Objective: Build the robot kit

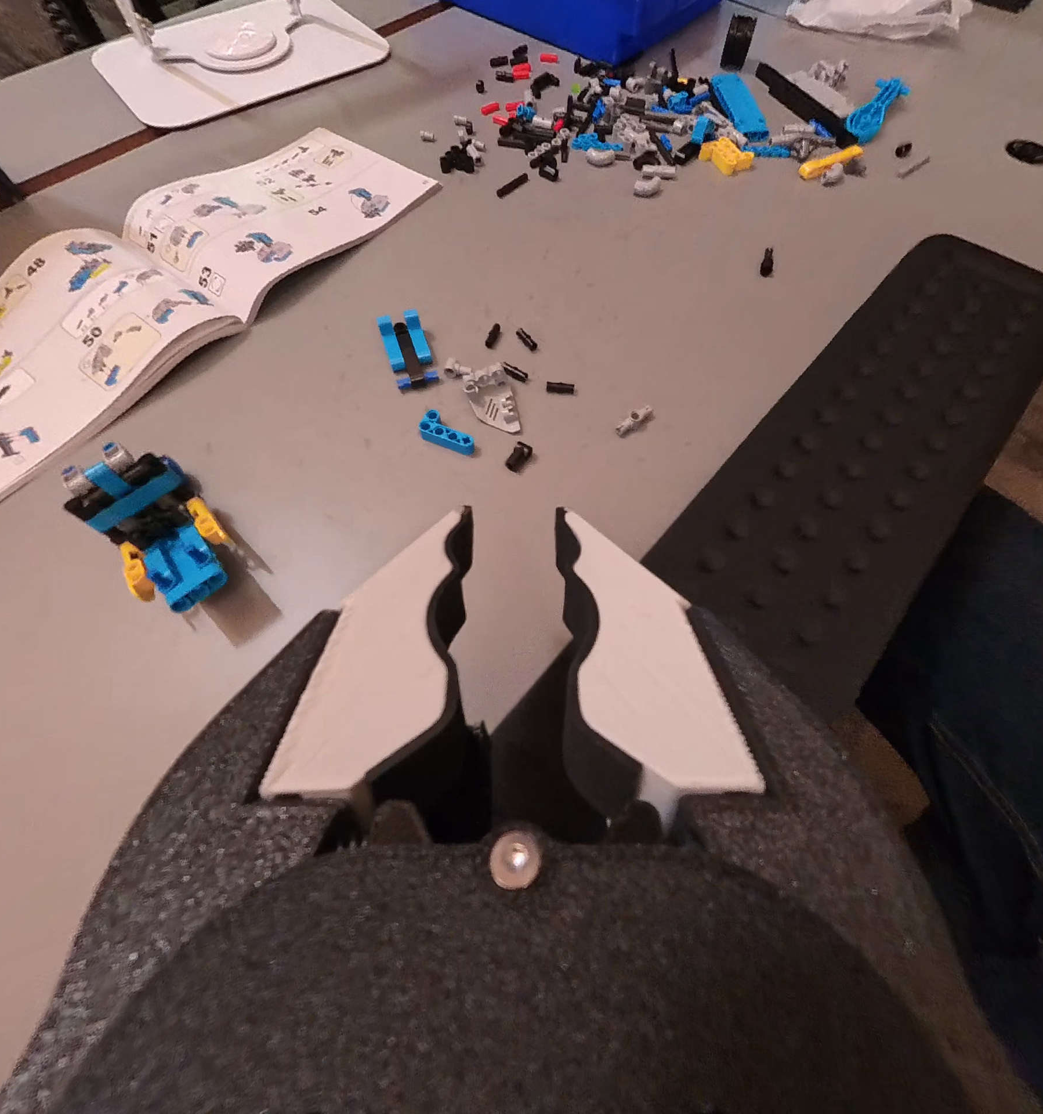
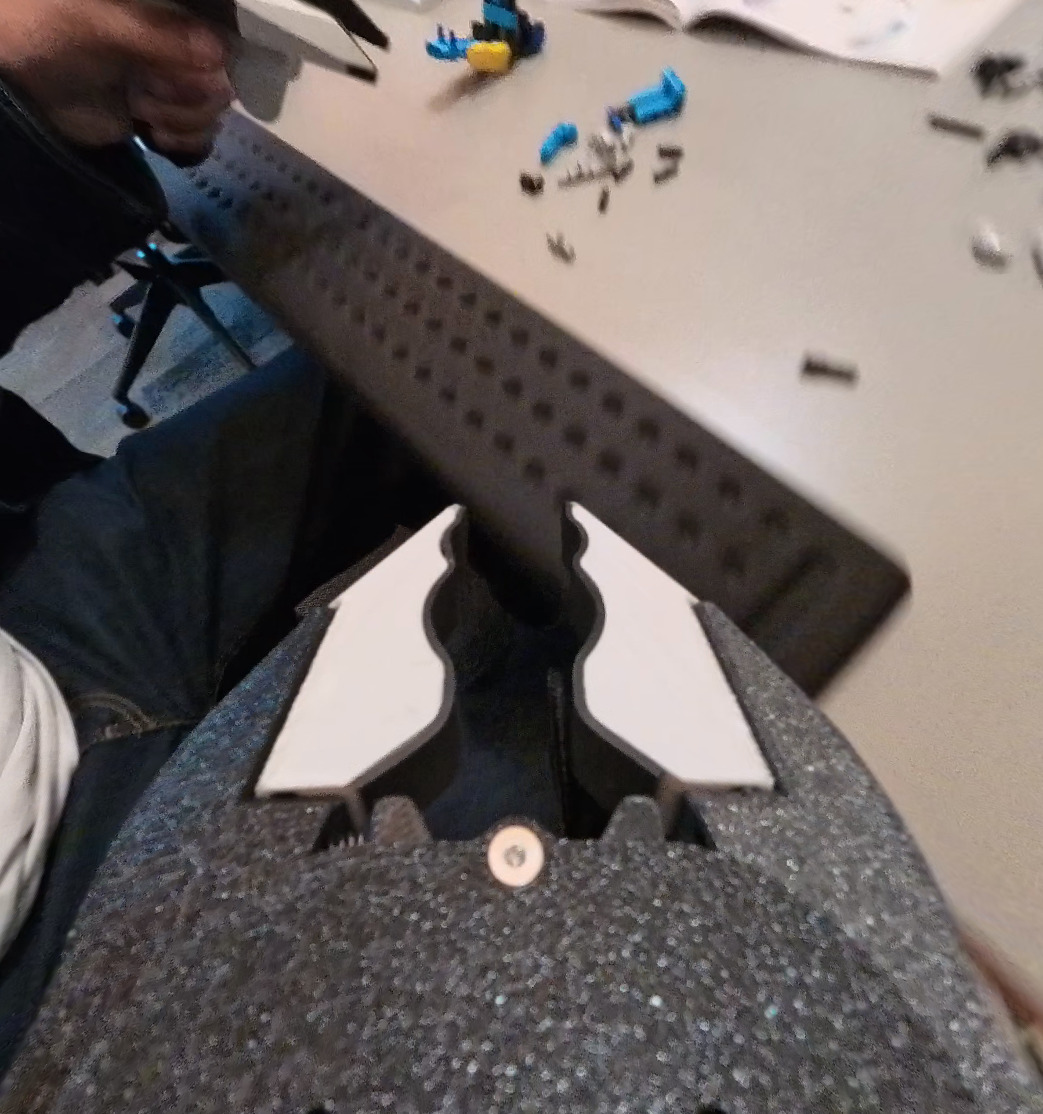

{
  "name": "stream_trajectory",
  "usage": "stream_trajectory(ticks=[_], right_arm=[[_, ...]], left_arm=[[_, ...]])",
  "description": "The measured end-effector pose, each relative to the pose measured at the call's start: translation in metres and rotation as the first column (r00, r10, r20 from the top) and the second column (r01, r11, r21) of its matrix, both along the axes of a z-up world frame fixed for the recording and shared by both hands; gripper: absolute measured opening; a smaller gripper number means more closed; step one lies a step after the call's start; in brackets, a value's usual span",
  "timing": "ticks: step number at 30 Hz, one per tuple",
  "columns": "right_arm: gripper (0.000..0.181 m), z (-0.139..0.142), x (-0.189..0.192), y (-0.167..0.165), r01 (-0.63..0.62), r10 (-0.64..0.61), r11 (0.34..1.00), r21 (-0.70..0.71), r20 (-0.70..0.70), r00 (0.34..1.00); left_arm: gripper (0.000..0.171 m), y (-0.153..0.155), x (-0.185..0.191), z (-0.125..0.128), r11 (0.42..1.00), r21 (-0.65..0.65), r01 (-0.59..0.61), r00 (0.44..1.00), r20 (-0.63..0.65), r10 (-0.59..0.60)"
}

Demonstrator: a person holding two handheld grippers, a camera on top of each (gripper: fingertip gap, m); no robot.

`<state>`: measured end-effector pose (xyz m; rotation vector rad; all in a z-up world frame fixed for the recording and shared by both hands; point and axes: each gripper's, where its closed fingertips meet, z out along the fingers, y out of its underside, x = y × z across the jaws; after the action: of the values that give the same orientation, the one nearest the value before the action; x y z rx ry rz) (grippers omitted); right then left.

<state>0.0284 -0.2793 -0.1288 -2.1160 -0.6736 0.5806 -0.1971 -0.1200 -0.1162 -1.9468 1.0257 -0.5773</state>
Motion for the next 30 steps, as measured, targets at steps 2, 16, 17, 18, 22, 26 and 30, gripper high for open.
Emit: stream_trajectory(ticks=[2,16,17,18,22,26,30], right_arm=[[0.031,0.006,-0.029,0.043,-0.066,0.066,0.998,0.021,0.013,0.998],[0.021,-0.052,-0.116,0.161,-0.472,0.494,0.869,-0.148,0.204,0.845],[0.02,-0.053,-0.119,0.161,-0.489,0.51,0.86,-0.149,0.196,0.838],[0.019,-0.056,-0.12,0.162,-0.5,0.522,0.852,-0.154,0.192,0.831],[0.006,-0.058,-0.117,0.166,-0.498,0.51,0.86,-0.114,0.234,0.827],[0.007,-0.043,-0.066,0.195,-0.323,0.302,0.946,0.019,0.31,0.902],[0.007,-0.055,-0.046,0.202,-0.286,0.295,0.956,-0.072,0.233,0.927]], left_arm=[[0.027,0.003,0.007,-0.007,0.998,-0.022,0.056,0.998,-0.018,-0.056],[0.026,0.026,0.055,-0.063,0.917,-0.13,0.376,0.899,-0.191,-0.395],[0.025,0.029,0.057,-0.066,0.92,-0.13,0.369,0.901,-0.191,-0.388],[0.021,0.03,0.059,-0.068,0.918,-0.144,0.37,0.9,-0.191,-0.392],[0.007,0.027,0.067,-0.07,0.902,-0.176,0.394,0.887,-0.183,-0.424],[0.007,0.025,0.068,-0.061,0.884,-0.172,0.435,0.862,-0.206,-0.464],[0.007,0.054,0.075,-0.034,0.909,-0.091,0.406,0.887,-0.202,-0.416]])
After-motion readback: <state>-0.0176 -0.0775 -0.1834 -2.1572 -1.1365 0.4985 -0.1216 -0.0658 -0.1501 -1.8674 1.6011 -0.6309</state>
